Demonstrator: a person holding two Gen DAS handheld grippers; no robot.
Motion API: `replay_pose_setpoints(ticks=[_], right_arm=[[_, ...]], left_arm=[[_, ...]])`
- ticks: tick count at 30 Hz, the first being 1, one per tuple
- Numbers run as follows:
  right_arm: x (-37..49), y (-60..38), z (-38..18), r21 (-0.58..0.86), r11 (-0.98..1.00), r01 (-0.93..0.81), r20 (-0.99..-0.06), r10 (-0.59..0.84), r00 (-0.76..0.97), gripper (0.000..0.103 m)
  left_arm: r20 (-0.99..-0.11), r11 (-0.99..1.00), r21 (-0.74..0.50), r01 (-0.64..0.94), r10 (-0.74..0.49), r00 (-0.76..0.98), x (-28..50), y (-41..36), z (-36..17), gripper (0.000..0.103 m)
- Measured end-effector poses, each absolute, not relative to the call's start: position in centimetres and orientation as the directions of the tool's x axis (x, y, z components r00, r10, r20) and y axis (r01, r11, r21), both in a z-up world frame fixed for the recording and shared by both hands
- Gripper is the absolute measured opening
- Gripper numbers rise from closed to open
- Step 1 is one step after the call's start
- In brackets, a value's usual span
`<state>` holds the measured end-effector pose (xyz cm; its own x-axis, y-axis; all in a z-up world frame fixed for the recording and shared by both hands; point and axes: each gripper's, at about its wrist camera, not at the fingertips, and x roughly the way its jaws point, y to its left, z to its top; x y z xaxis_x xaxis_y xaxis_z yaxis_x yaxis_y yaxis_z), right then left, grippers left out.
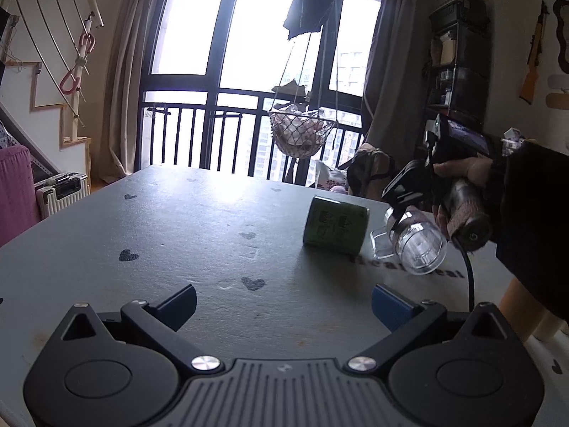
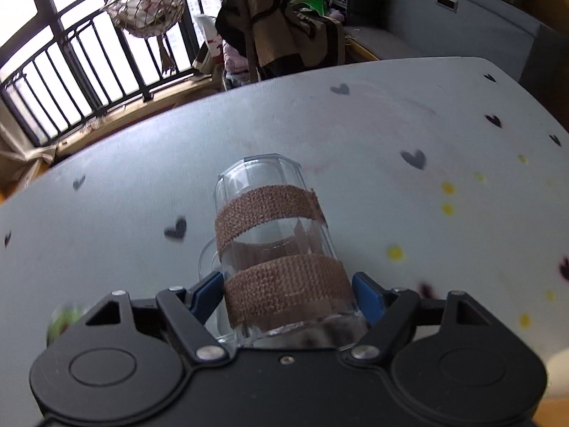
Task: Flip cup upright
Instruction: 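Lift the glass with the right tool, moving it toward the left tool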
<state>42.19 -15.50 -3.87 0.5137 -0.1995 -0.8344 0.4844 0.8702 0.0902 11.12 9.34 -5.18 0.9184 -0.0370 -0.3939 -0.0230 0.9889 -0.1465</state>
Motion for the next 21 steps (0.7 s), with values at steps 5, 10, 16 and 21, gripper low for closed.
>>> replay_pose_setpoints(ticks=[5, 10, 16, 21], right_arm=[[38.6, -15.0, -4.0, 0.082, 0.885, 0.458, -0.828, -0.196, 0.525, 0.079], [35.1, -13.9, -4.1, 0.08, 0.917, 0.39, -0.827, -0.156, 0.539, 0.079], [30.3, -12.4, -4.4, 0.069, 0.957, 0.282, -0.811, -0.111, 0.575, 0.079], [25.4, -11.6, -4.5, 0.06, 0.987, 0.152, -0.798, -0.044, 0.601, 0.078]], left_arm=[[-0.364, 0.988, -0.154, 0.003, -0.059, 0.929, 9.5, 8.6, -4.7, 0.103], [-0.347, 0.988, -0.156, 0.0, -0.054, 0.936, 8.1, 8.6, -4.4, 0.103], [-0.342, 0.986, -0.161, -0.041, -0.017, 0.94, 6.7, 9.1, -4.4, 0.103], [-0.338, 0.988, -0.149, -0.04, -0.013, 0.941, 5.9, 9.1, -4.4, 0.103]])
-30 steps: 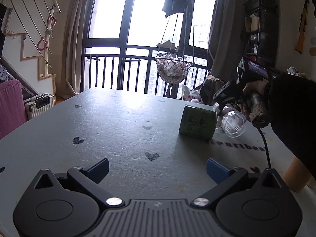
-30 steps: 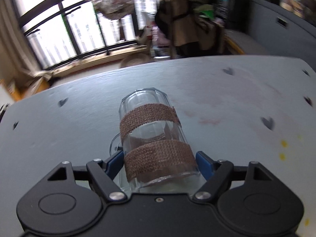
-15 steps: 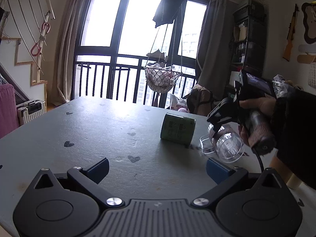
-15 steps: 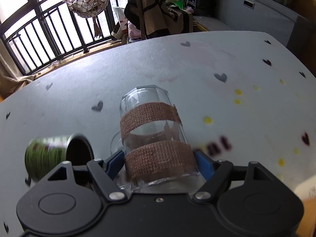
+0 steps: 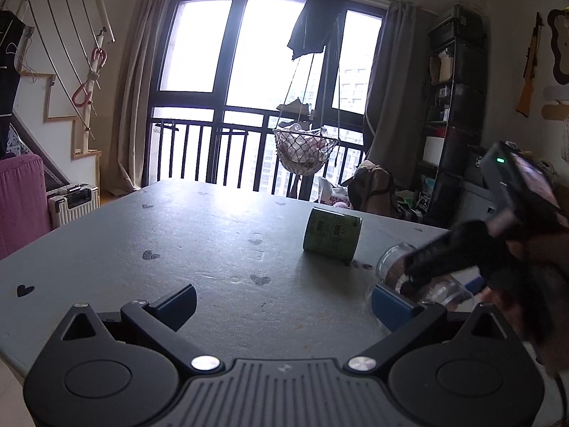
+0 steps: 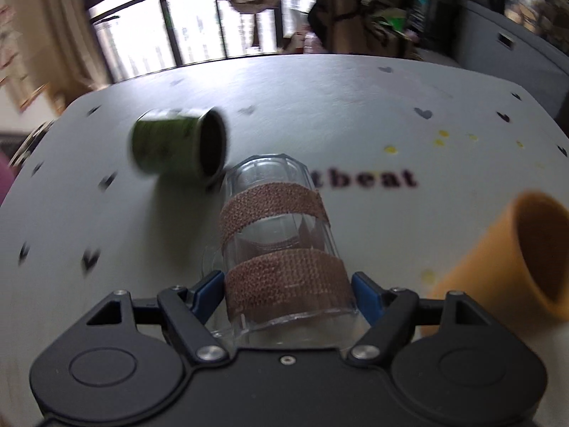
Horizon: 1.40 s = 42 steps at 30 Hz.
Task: Flip cup upright
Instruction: 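Lift the glass with the right tool, moving it toward the left tool, then rotate the held glass upright with the right tool, rim up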
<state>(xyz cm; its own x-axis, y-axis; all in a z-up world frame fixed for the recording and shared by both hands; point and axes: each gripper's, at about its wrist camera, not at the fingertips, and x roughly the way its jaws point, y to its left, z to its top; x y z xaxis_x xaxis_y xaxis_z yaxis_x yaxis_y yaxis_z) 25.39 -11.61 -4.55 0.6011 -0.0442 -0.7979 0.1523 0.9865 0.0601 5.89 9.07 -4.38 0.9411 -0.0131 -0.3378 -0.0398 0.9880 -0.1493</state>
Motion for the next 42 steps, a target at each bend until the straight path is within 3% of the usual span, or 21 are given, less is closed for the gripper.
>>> replay_pose_setpoints(ticks=[9, 23, 27, 34, 39, 42], right_arm=[[16.7, -10.6, -5.0, 0.025, 0.971, -0.238, -0.779, 0.168, 0.605, 0.077], [12.9, -12.0, -5.4, 0.01, 0.828, -0.561, -0.704, 0.405, 0.584, 0.076], [12.8, -12.5, -5.3, 0.016, 0.791, -0.611, -0.7, 0.445, 0.558, 0.077], [12.5, -13.6, -5.2, -0.051, 0.825, -0.563, -0.708, 0.368, 0.603, 0.092], [13.0, -13.5, -5.1, -0.239, 0.836, -0.493, -0.686, 0.214, 0.695, 0.093], [13.9, -13.0, -5.5, -0.371, 0.817, -0.442, -0.644, 0.116, 0.756, 0.088]], left_arm=[[-0.358, 0.992, -0.123, 0.006, -0.05, 0.932, 8.7, 8.6, -4.4, 0.103], [-0.494, 0.957, -0.147, 0.25, -0.29, 0.82, 18.5, 5.1, -4.6, 0.103], [-0.558, 0.947, -0.114, 0.3, -0.311, 0.77, 20.5, 4.3, -5.1, 0.103], [-0.651, 0.941, -0.036, 0.336, -0.277, 0.707, 22.2, 4.6, -6.1, 0.103], [-0.651, 0.947, -0.029, 0.321, -0.262, 0.712, 20.9, 5.9, -5.8, 0.103], [-0.654, 0.953, -0.046, 0.299, -0.256, 0.712, 19.6, 7.2, -5.8, 0.103]])
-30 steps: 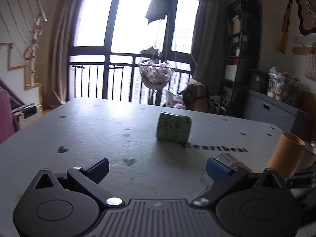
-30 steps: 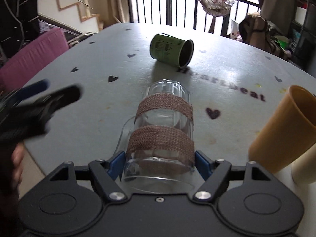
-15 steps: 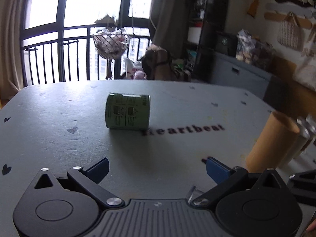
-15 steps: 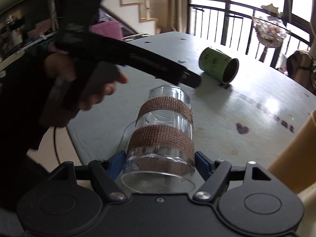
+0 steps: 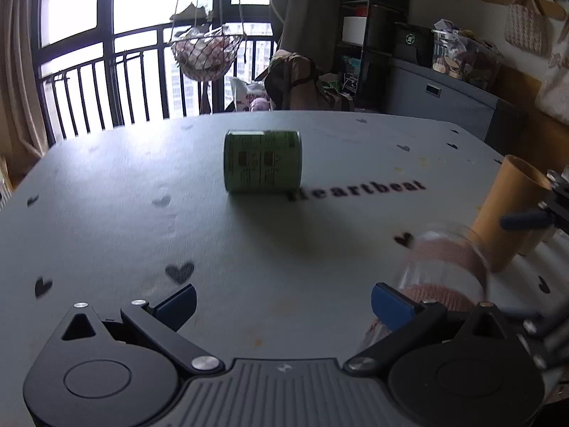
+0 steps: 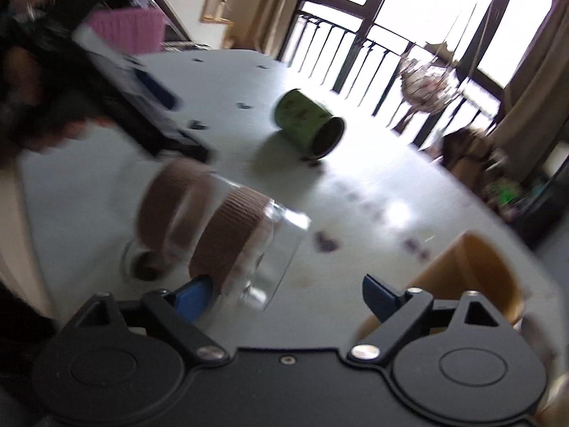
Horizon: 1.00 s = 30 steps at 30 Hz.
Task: Flip cup upright
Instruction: 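Rotate the held glass upright with the right tool, rim up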
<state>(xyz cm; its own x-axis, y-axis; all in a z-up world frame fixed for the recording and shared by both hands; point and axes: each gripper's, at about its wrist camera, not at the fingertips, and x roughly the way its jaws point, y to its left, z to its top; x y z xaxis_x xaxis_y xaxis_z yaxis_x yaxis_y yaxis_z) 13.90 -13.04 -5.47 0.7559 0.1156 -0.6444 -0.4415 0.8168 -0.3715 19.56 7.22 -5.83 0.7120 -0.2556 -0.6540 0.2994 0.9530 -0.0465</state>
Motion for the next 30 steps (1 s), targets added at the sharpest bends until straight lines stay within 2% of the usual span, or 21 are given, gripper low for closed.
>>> replay_pose_setpoints(ticks=[9, 13, 16, 20, 26, 28, 30], right_arm=[[15.8, -11.4, -6.5, -0.429, 0.788, -0.442, -0.617, 0.102, 0.78, 0.085], [14.9, -11.8, -5.7, -0.445, 0.785, -0.431, -0.598, 0.098, 0.796, 0.086], [14.7, -12.7, -4.0, -0.404, 0.816, -0.412, -0.578, 0.121, 0.807, 0.087], [15.3, -14.2, -1.3, -0.25, 0.886, -0.391, -0.552, 0.202, 0.809, 0.091], [20.0, -16.7, 0.0, 0.216, 0.925, -0.313, -0.597, 0.379, 0.707, 0.091], [21.5, -16.9, -0.4, 0.312, 0.908, -0.28, -0.608, 0.417, 0.676, 0.091], [22.9, -16.5, -1.1, 0.383, 0.89, -0.249, -0.625, 0.448, 0.639, 0.091]], left_arm=[[-0.676, 0.964, -0.06, 0.259, -0.231, 0.7, 16.1, 8.7, -6.3, 0.103], [-0.641, 0.97, -0.143, 0.195, -0.241, 0.728, 15.6, 10.2, -4.7, 0.101], [-0.621, 0.955, -0.223, 0.196, -0.294, 0.727, 15.2, 10.0, -3.6, 0.097], [-0.628, 0.925, -0.29, 0.244, -0.377, 0.681, 14.8, 7.9, -3.3, 0.093], [-0.695, 0.886, -0.392, 0.247, -0.461, 0.552, 15.4, 4.8, -4.9, 0.085], [-0.708, 0.882, -0.417, 0.22, -0.467, 0.529, 15.7, 4.4, -5.7, 0.084], [-0.71, 0.873, -0.445, 0.198, -0.479, 0.516, 15.9, 4.4, -6.0, 0.076]])
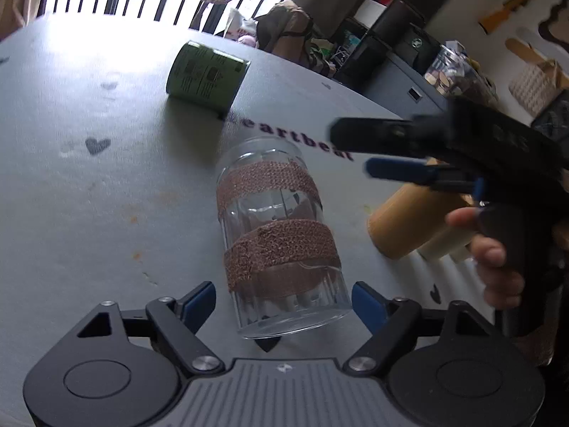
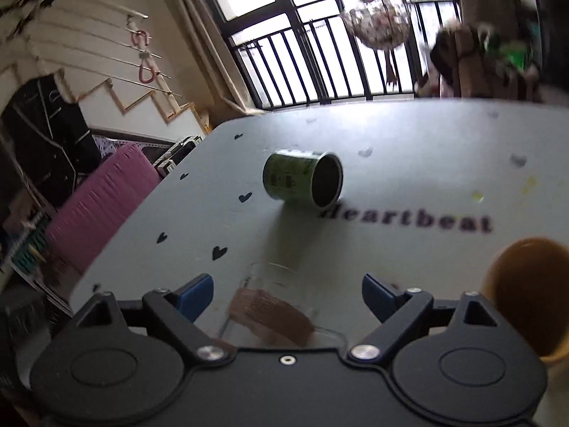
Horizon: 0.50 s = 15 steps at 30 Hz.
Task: Flip cup upright
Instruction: 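Rotate the held glass upright with the right tool, rim up, then lower the upright glass beside the tan cup and open the right tool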
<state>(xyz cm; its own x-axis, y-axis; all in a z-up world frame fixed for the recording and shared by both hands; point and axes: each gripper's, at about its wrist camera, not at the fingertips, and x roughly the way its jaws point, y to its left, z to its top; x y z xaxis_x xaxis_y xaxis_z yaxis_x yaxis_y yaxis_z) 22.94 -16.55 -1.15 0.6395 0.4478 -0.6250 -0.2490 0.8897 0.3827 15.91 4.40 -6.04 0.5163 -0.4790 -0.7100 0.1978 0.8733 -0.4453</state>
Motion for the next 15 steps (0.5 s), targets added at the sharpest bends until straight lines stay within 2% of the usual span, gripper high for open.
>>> replay_pose_setpoints(ticks=[7, 12, 14, 15], right_arm=[[25.6, -13.8, -3.8, 0.452, 0.868, -0.205, -0.684, 0.485, 0.544, 0.091], [28.4, -13.9, -6.7, 0.538, 0.84, -0.066, -0.75, 0.513, 0.418, 0.091], [29.1, -14.0, -7.6, 0.563, 0.826, -0.034, -0.754, 0.53, 0.389, 0.09], [29.3, -14.1, -7.8, 0.566, 0.824, -0.026, -0.756, 0.532, 0.381, 0.085]], left_arm=[[-0.697, 0.869, -0.452, 0.202, -0.485, 0.528, 15.4, 4.0, -6.4, 0.075], [-0.693, 0.869, -0.451, 0.206, -0.486, 0.533, 15.3, 4.0, -6.2, 0.075], [-0.691, 0.869, -0.446, 0.215, -0.486, 0.535, 15.1, 4.1, -6.2, 0.075], [-0.69, 0.87, -0.441, 0.222, -0.487, 0.536, 15.0, 4.0, -6.2, 0.075]])
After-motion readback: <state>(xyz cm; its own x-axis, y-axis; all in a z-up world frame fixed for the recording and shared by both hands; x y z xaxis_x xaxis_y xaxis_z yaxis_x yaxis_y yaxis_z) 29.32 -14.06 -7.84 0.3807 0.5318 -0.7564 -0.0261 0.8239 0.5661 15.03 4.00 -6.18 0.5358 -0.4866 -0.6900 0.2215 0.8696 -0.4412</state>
